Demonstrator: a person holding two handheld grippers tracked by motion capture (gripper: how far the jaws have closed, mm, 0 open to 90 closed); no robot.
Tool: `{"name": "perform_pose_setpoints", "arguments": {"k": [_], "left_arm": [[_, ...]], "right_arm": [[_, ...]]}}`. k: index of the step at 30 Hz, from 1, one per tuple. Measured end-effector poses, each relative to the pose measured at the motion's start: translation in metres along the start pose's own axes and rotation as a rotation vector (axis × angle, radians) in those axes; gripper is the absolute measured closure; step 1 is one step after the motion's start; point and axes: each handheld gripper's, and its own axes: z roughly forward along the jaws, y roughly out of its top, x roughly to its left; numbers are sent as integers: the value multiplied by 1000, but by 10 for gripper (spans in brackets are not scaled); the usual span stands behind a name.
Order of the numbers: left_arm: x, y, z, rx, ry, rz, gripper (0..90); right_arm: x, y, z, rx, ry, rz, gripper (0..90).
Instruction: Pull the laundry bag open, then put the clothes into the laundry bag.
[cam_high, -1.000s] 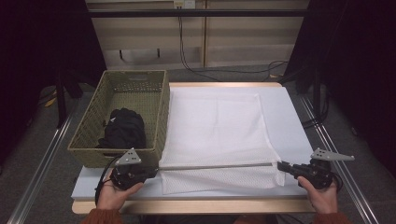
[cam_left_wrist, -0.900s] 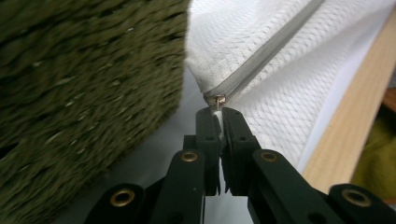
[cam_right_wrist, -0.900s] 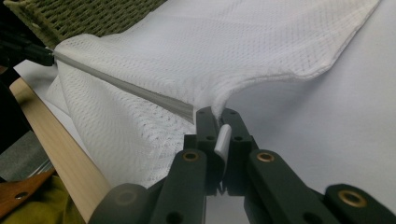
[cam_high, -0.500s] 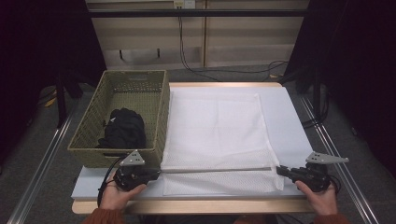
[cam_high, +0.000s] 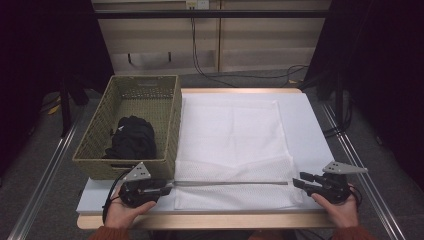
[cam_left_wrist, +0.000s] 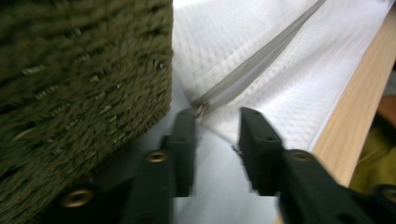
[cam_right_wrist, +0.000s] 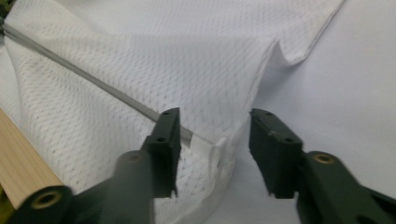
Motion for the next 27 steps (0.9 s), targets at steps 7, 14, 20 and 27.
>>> {"name": "perform_pose_setpoints", "arguments": {"k": [7,14,20,27], "left_arm": [[-13,-3,-13,-110,28,-1,314],[-21,-8,-27,-194,92,-2,220],[-21,-7,-30,-235,118,-4,189],[-22,-9,-30,-237,124,1,183]], "right_arm": [[10,7,-5,-65,6,-26,383],[24,16,3,-52,71,-83,344],[32,27,16,-49,130,-107,337],[46,37,42,9,190,-142,320]]}}
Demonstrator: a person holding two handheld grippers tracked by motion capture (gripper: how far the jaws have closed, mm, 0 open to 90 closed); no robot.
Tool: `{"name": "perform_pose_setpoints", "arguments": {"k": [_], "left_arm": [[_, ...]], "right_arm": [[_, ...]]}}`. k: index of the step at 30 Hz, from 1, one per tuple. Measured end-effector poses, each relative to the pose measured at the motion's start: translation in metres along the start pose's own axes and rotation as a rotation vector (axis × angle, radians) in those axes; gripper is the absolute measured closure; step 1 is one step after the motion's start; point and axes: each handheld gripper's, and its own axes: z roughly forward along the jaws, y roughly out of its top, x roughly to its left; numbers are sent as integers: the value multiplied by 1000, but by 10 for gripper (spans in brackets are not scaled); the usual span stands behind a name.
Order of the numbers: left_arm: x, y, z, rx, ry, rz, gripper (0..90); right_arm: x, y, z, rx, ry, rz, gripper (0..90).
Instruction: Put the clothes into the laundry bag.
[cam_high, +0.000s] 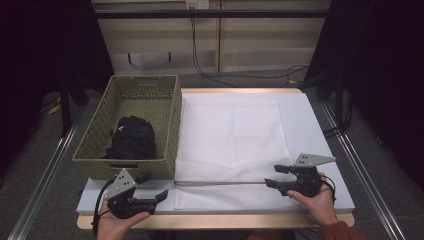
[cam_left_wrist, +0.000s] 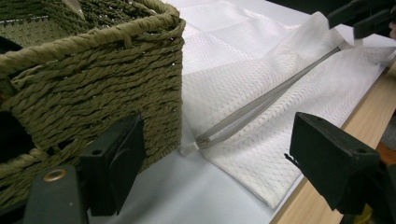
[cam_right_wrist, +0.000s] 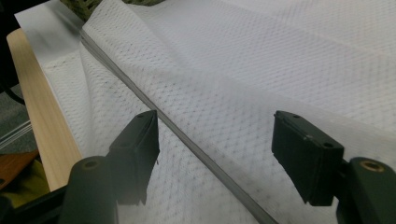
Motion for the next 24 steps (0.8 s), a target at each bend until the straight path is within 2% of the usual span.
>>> {"name": "perform_pose_setpoints", "arguments": {"k": [2,4,7,10,11,13,16,18,22,23,24], "left_arm": [[0,0,1,-7,-8,-29,184],[0,1,2,2,3,-13,185],[-1,2,3,2,-1,-14,184],[-3,2,3,5,-2,-10,184],[-3,2,3,8,9,-8,184],[-5,2,2,2,0,-9,184],[-9,3,3,12,5,-2,184],[-10,3,4,15,1,12,185],[-10,3,5,18,0,18,184],[-9,3,5,20,3,20,185],[-9,2,5,19,1,17,185]], "right_arm": [[2,3,8,13,7,-5,318],[6,6,14,20,19,-10,317],[9,11,26,28,52,-8,319],[12,15,39,71,74,-27,328],[13,17,44,84,79,-42,349],[16,19,52,114,76,-59,392],[21,24,65,146,126,-76,433],[24,31,73,150,150,-80,437],[28,44,89,159,183,-106,417],[30,46,93,167,180,-113,418],[30,47,97,170,200,-112,423]]}}
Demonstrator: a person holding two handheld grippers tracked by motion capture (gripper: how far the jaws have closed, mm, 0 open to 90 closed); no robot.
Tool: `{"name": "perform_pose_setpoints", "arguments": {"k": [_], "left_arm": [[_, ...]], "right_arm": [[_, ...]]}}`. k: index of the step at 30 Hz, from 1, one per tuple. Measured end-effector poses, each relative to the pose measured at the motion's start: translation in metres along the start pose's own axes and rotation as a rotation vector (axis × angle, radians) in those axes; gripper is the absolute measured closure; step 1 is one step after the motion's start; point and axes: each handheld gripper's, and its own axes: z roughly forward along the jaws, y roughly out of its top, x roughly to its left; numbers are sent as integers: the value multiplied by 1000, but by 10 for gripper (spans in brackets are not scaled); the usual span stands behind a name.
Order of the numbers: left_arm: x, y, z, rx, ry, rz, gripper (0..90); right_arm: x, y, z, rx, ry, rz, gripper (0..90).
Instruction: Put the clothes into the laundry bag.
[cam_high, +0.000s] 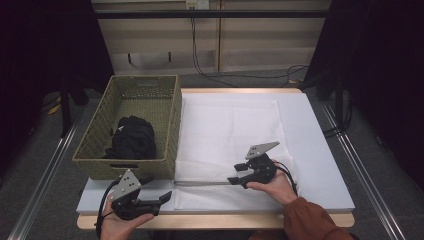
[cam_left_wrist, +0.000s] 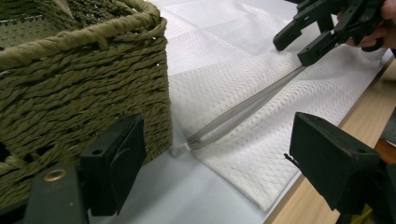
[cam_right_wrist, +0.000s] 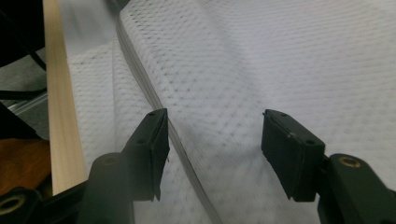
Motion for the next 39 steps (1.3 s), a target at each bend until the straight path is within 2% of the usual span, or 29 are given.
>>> {"name": "perform_pose_setpoints", "arguments": {"k": [5,8,12,16,20,26,29,32,35,37,39], "left_arm": [[-1,0,0,15,0,2,184],[-1,0,1,22,5,14,184],[-2,0,1,20,1,14,184],[-1,-1,3,31,-3,9,184],[-1,-1,3,30,-3,6,185],[-1,0,3,29,-6,7,185],[-2,0,4,33,-15,26,212],[-2,0,5,32,-16,20,207],[-1,0,5,31,-18,21,207],[-1,0,5,34,-18,32,214],[-2,0,5,32,-17,28,214]], "right_arm": [[2,-1,15,20,29,-44,445],[2,-4,17,32,-10,-64,487],[-1,-6,23,49,-28,-91,551],[-3,-6,22,47,-67,-74,688],[-6,-4,22,41,-82,-55,771],[-10,1,19,24,-113,-51,814],[-12,4,20,29,-134,-62,819],[-17,10,20,14,-135,-51,826],[-22,11,25,26,-149,-46,819],[-23,8,29,42,-150,-63,801],[-25,6,30,41,-148,-45,785]]}}
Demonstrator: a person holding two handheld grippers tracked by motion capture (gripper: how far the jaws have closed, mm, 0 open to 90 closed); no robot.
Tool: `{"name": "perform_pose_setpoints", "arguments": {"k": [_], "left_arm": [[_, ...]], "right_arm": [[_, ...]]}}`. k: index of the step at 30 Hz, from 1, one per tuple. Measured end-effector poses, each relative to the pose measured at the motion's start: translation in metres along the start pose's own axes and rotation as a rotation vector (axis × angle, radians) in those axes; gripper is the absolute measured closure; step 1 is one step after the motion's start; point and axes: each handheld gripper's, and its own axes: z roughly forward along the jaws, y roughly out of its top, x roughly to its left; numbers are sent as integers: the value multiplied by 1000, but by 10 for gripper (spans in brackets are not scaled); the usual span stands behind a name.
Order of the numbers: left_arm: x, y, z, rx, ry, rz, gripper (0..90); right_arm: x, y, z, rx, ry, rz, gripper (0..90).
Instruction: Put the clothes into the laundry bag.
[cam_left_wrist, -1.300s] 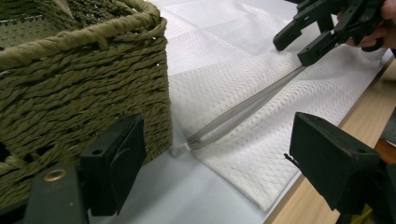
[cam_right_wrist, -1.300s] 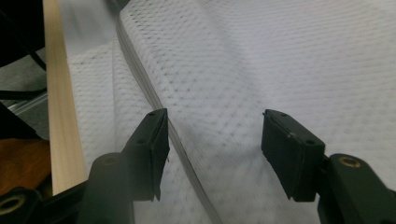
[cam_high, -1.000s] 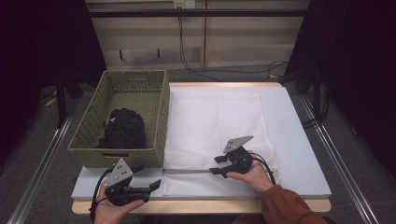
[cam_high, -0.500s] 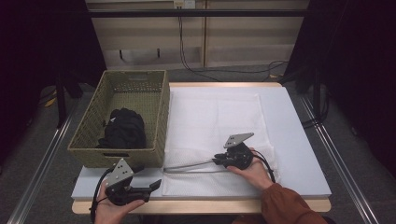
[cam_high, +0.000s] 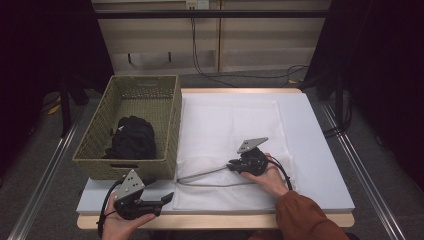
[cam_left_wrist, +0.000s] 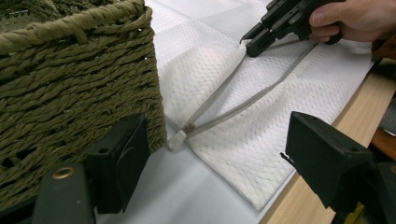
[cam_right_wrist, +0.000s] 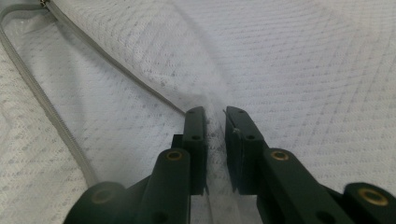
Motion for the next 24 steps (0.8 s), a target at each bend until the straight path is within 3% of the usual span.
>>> {"name": "perform_pose_setpoints", "arguments": {"k": [7,10,13,19,24], "left_arm": [[0,0,-1,1,5,0,214],[0,0,-1,2,7,0,214],[1,0,-1,-1,4,-1,214],[1,0,-1,-1,7,-9,209],[1,-1,-3,0,13,-7,207]], "right_arm": [[-8,-4,1,-34,88,10,625],[-2,-4,2,-27,67,-51,578],[-1,-2,2,-17,52,-63,623],[-10,0,1,-9,29,33,841],[-12,1,0,-14,41,75,856]]}}
